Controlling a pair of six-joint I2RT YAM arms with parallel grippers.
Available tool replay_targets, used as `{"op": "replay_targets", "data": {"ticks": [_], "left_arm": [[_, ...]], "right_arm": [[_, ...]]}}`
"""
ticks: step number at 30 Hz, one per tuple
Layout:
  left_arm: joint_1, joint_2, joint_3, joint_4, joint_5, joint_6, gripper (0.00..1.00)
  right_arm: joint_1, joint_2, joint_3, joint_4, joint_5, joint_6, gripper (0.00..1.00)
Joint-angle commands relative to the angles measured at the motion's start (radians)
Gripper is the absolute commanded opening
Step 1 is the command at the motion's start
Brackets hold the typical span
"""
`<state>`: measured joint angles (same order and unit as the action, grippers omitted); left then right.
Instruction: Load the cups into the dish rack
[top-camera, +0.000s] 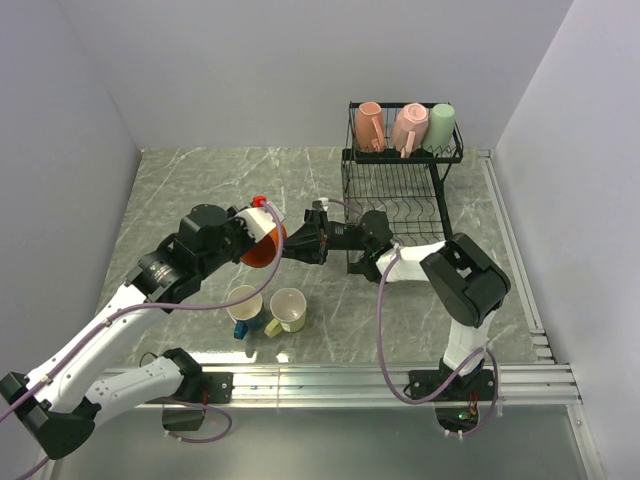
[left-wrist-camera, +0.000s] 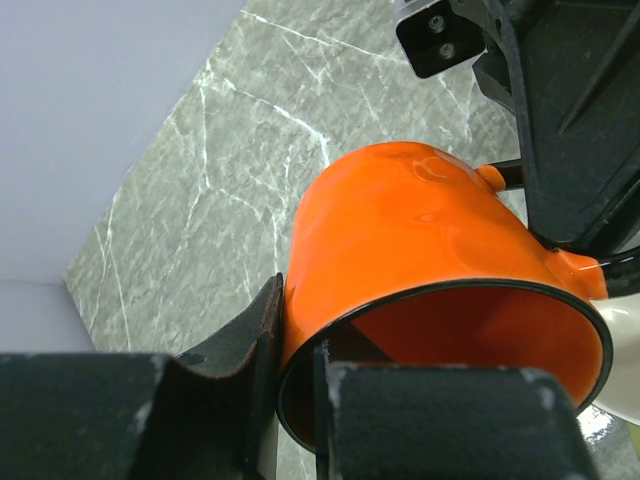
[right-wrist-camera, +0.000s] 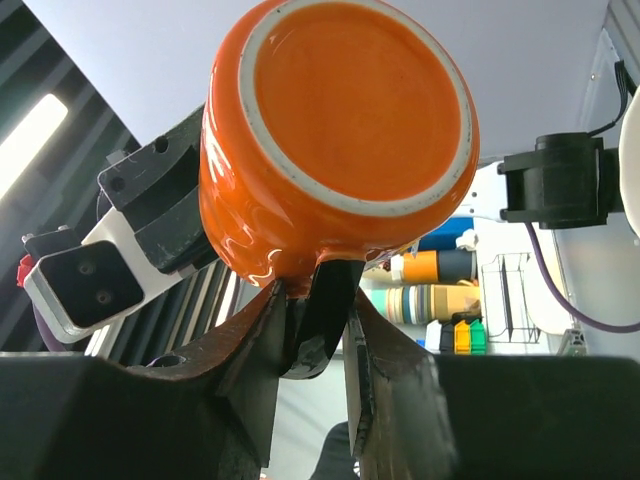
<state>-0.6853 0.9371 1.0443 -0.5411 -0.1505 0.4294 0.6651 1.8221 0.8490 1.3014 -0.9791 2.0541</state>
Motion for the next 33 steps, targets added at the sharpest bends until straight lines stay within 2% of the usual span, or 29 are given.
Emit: {"op": "replay_targets", "data": {"ticks": [1,5,10,11,14,18,20,25,28,29,31,33], "left_arm": [[-0.034,0.012,0.014,0.176,0.192,-0.126,0.00],[-0.033,0.037,0.039,0.165,0.163,-0.153,0.00],[-0.034,0.071,0.053,0.144,0.108,-0.182,0.10],[-0.033,0.071,0.049,0.148,0.098,-0.190,0.27],[-0.033,0.063,0.034,0.162,0.072,-0.211,0.48],[-0.033,0.066,0.020,0.171,0.069,-0.244,0.52],[-0.034,0.074,0.023,0.173,0.066,-0.257,0.59],[-0.034,0.117,0.045,0.174,0.052,-0.293,0.63],[-0.034,0.129,0.060,0.188,0.023,-0.310,0.73],[-0.036,0.134,0.063,0.193,0.017,-0.310,0.86],[-0.034,0.137,0.074,0.194,0.006,-0.310,0.99],[-0.034,0.141,0.077,0.197,0.002,-0.310,0.99]], "right_arm": [[0.059,0.011,0.090,0.447,0.111,0.213,0.01],[0.060,-0.007,0.084,0.460,0.137,0.202,0.00],[0.056,-0.041,0.084,0.460,0.155,0.193,0.00],[0.053,-0.056,0.084,0.460,0.157,0.192,0.00],[0.044,-0.092,0.070,0.458,0.163,0.181,0.00],[0.002,-0.141,0.015,0.458,0.177,0.172,0.00],[-0.015,-0.165,-0.001,0.461,0.177,0.173,0.00],[-0.083,-0.205,-0.051,0.449,0.157,0.170,0.00],[-0.136,-0.234,-0.102,0.406,0.122,0.144,0.00],[-0.150,-0.253,-0.117,0.391,0.111,0.123,0.00],[-0.177,-0.270,-0.155,0.362,0.083,0.101,0.00],[-0.214,-0.287,-0.185,0.361,0.076,0.100,0.00]]}}
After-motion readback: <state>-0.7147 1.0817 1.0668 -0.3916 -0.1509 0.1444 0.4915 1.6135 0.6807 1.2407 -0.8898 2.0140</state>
